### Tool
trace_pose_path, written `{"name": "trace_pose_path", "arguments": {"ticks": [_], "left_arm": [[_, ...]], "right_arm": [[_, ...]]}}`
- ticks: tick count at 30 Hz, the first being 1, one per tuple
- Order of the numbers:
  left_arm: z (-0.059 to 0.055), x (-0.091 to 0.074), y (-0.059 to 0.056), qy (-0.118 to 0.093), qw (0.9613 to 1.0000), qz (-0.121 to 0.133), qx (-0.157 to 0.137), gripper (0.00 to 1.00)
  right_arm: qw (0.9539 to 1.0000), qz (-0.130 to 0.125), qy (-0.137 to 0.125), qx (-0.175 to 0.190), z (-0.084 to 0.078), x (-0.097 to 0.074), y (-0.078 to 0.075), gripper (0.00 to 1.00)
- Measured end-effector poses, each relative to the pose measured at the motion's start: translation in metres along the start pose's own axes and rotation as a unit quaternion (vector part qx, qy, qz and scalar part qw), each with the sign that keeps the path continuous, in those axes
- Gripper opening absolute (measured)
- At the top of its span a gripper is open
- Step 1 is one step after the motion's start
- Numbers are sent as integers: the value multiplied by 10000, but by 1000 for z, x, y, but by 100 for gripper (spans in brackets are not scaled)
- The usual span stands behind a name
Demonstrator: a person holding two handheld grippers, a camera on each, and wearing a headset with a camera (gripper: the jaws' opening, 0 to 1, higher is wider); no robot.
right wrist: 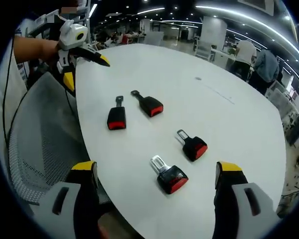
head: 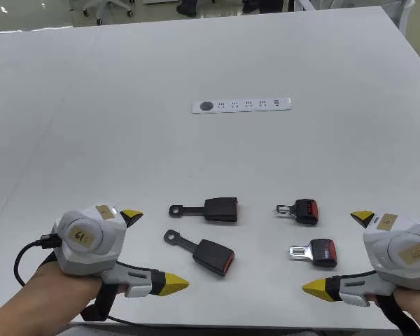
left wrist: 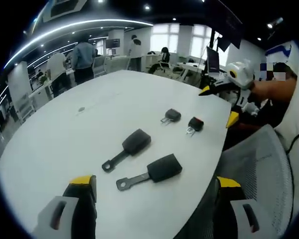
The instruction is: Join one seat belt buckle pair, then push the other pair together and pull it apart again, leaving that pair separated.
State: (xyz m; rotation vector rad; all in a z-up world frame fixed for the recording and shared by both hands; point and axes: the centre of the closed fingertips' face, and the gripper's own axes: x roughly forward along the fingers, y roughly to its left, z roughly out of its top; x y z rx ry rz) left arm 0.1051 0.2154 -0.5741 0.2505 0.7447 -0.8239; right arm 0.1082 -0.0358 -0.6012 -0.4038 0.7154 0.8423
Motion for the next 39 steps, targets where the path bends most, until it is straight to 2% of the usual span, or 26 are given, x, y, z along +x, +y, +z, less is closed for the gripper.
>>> {"name": "trace_pose_path", "arguments": {"ticks": [14,16,24,28,30,33,35,39], "left_arm": [[-4,1,0,6,10000,-8,-36,98],[-4,1,1,13,10000,-8,-47,98],[-5,1,1,27,10000,7,-86,99],[-6,2,3,20,9999,-24,-120,97],[-9,2,-1,99,9997,-106,-202,96],[-15,2,4,215,9993,33,-294,96],[-15,1,6,196,9991,13,-381,96],[-15,1,1,192,9993,1,-325,95]], "right_arm": [[10000,-26,64,-70,0,0,-5,100],[9999,-104,81,2,0,-1,-9,100],[9999,-22,111,-88,3,1,-6,100],[9998,-97,129,-104,5,0,-13,100],[9998,-121,130,-102,6,-1,-14,100],[9998,-103,151,-113,5,-1,-13,100],[9998,-90,167,-114,4,0,-11,100],[9998,-69,186,-72,3,2,-8,99]]}}
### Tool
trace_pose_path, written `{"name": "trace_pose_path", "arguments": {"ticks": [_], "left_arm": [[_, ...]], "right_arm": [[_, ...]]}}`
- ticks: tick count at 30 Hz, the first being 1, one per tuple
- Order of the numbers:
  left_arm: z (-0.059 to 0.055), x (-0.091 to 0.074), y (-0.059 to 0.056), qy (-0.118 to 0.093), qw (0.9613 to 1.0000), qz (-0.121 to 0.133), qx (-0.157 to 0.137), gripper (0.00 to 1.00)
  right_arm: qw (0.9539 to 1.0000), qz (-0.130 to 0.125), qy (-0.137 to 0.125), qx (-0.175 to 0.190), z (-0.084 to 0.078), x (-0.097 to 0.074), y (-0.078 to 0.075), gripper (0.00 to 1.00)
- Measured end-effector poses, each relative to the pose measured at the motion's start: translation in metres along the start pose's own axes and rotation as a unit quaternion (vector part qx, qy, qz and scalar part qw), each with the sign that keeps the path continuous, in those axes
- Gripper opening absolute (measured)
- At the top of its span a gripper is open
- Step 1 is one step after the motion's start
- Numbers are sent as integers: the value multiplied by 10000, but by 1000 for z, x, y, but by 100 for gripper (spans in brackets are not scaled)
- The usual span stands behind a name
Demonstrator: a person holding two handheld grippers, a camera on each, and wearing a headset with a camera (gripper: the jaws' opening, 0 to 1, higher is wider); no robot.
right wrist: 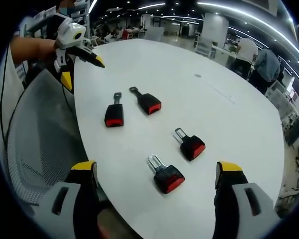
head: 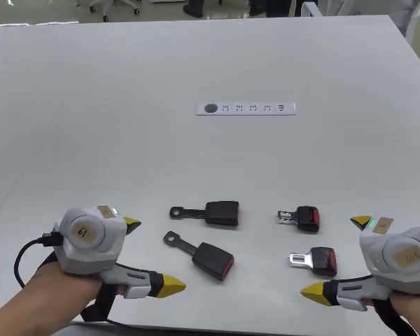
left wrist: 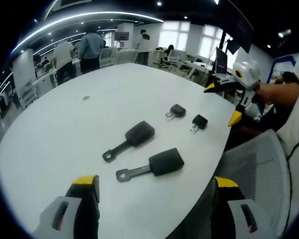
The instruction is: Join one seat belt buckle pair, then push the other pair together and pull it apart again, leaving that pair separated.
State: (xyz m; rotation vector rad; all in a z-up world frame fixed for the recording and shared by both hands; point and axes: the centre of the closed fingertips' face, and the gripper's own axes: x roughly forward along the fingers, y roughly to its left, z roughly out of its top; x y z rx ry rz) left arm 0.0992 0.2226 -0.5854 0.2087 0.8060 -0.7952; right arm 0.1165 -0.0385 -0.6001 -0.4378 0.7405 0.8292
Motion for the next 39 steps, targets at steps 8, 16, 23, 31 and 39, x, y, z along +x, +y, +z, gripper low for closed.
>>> {"name": "trace_pose_path", "arguments": {"ticks": [8,16,23,31,39], "left_arm": [[-2,-1,2,-58,9998,-20,211,92],[-2,0,4,-58,9991,-19,416,89],[-2,3,2,-95,9977,-112,657,83],[-1,6,0,-28,9969,-109,773,82],[-5,15,-8,266,9923,-112,1201,78]], "right_arm": [[10000,-48,43,12,2,1,-2,96],[10000,-17,-9,-93,6,3,-1,97],[9998,84,-23,-192,3,2,-1,92],[9997,121,-80,-215,1,1,-6,82],[9992,192,-111,-346,0,2,-4,84]]}}
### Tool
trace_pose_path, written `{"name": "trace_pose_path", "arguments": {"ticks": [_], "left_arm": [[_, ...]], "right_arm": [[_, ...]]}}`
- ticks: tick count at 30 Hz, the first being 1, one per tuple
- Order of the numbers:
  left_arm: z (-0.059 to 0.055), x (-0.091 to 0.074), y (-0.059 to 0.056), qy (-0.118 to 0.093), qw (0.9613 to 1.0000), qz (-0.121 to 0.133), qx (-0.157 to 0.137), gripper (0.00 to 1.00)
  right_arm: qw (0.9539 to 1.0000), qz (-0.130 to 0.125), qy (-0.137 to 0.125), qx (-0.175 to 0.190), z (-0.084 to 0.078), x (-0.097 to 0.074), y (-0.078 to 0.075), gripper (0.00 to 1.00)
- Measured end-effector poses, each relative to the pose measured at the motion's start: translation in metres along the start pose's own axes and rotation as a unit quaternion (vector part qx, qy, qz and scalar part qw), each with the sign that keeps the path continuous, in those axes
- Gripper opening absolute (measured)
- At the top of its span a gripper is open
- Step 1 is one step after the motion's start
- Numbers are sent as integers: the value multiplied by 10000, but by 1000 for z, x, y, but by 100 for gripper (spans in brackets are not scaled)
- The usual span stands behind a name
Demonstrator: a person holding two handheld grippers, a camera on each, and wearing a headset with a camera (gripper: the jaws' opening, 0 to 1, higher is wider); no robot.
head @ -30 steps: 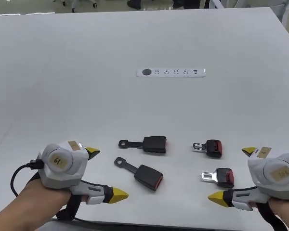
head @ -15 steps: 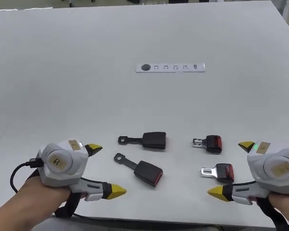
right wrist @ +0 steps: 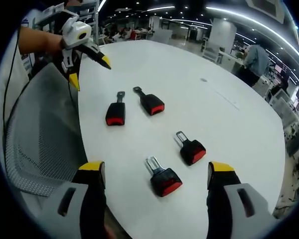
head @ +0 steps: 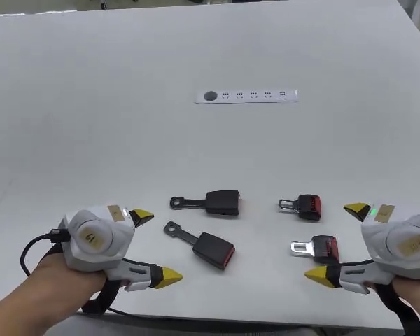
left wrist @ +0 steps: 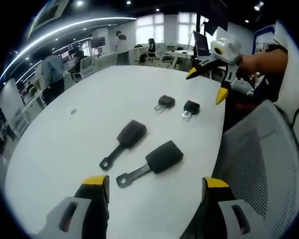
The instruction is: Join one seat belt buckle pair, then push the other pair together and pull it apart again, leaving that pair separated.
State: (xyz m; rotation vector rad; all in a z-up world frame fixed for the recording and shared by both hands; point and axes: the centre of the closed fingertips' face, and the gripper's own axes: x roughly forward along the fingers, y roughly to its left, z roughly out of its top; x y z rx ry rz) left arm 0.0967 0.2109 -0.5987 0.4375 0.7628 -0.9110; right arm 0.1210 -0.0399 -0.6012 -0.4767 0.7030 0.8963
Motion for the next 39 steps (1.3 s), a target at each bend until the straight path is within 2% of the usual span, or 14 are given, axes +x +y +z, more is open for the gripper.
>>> {"name": "trace_pose_path", "arguments": {"ticks": [1,6,8,10,13,14,20,23,24,26,33,35,37,39], "left_arm": [[2,2,-4,26,10000,-5,23,78],[4,5,-4,53,9998,-69,185,77],[2,8,-4,145,9992,-113,343,76],[1,13,-5,253,9979,-170,576,75],[2,16,-9,391,9959,-244,783,73],[-2,18,-10,451,9949,-312,845,74],[-4,27,-7,638,9897,-455,1199,71],[-5,32,-4,755,9852,-541,1440,68],[-12,34,-2,963,9782,-585,1745,67],[-15,38,-4,1020,9761,-662,1799,67],[-9,55,-1,982,9721,-849,1956,66],[-9,61,-1,986,9695,-929,2043,65],[-9,67,-1,1043,9651,-982,2193,63],[-8,71,0,1058,9637,-1027,2227,62]], "right_arm": [[10000,27,-16,-31,-1,1,1,82],[9996,187,14,-218,-5,2,5,76],[9992,218,32,-324,-6,2,5,74],[9988,307,28,-376,-8,3,7,67],[9978,332,134,-566,-15,7,4,64],[9970,370,204,-652,-19,9,3,64],[9933,574,390,-929,-25,10,7,56],[9917,639,425,-1034,-27,13,6,54],[9913,658,444,-1047,-28,14,6,54],[9906,679,467,-1089,-29,16,5,53],[9857,830,645,-1316,-41,23,5,50],[9836,892,709,-1396,-43,25,4,49],[9828,910,736,-1431,-46,28,2,48],[9820,940,773,-1448,-48,32,-1,48]]}}
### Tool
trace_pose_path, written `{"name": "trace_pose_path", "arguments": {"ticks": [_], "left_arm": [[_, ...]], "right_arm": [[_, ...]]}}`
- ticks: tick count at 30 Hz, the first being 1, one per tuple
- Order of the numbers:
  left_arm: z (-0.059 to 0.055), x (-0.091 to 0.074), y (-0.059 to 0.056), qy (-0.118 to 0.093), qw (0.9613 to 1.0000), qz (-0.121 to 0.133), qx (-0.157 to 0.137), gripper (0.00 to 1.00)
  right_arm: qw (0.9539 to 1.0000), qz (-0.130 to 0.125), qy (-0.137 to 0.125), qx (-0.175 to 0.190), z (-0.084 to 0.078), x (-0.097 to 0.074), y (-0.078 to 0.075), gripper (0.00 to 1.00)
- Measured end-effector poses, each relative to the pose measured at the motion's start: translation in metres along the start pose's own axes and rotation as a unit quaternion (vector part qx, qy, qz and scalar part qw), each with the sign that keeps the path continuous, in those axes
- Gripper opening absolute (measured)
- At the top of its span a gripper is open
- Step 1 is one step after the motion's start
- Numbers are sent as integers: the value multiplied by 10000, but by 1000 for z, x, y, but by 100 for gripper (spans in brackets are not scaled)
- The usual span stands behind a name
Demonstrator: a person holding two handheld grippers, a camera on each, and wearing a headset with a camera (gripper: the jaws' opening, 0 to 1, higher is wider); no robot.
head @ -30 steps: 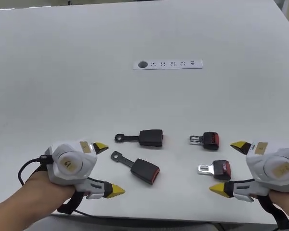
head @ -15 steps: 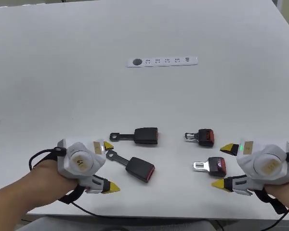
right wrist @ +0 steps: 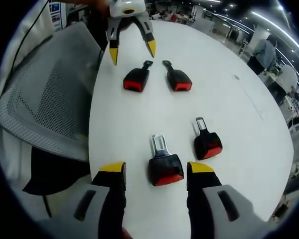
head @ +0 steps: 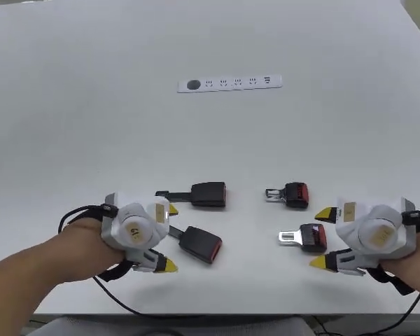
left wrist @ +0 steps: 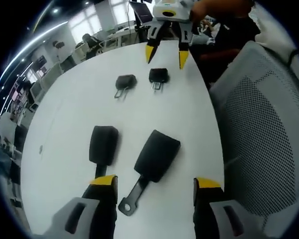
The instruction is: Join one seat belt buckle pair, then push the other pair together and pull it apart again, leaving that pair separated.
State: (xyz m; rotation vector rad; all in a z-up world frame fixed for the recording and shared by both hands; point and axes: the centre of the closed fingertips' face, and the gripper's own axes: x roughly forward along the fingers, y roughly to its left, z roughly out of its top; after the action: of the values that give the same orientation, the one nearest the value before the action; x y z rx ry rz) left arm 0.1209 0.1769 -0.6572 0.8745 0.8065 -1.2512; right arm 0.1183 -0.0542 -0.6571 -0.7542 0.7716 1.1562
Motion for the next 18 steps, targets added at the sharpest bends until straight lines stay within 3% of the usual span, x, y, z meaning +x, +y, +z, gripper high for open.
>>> {"name": "trace_pose_path", "arguments": {"ticks": [4,8,18], "left_arm": [[7,2,3,5,9999,-72,92,59],[6,7,2,2,9997,-202,152,53],[5,24,1,42,9985,-383,380,49]], "right_arm": [[9999,160,49,-33,0,1,1,44],[9996,188,150,-150,-3,6,-4,43],[9984,424,308,-198,-8,18,-3,42]]}}
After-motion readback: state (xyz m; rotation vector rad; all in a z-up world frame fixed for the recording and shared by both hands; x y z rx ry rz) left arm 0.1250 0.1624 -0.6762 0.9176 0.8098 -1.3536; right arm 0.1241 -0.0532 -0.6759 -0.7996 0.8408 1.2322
